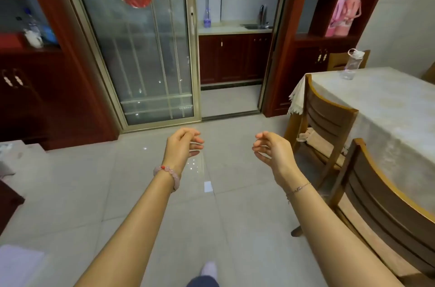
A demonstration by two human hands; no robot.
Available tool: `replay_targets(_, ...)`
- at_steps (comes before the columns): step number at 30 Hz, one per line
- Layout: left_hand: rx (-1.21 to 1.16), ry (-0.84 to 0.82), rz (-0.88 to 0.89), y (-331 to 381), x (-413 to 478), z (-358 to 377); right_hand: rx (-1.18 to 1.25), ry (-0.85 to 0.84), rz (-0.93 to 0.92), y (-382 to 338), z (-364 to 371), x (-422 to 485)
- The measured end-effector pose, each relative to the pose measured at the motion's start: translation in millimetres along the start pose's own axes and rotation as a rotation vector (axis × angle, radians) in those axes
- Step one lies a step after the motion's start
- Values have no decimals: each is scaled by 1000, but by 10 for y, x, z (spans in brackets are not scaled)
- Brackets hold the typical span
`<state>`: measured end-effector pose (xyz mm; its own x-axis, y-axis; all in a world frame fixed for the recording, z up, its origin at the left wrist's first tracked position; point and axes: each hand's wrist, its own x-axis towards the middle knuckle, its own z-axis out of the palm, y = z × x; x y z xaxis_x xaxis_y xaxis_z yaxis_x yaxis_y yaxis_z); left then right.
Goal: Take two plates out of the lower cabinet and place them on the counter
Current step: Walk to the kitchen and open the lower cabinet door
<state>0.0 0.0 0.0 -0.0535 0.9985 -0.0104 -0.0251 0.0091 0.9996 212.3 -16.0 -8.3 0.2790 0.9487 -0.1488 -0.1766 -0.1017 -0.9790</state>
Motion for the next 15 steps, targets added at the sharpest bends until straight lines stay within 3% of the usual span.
replay_targets(15,-9,-28,-53,-93,2594,408,-14,65,45,-249,568,2476)
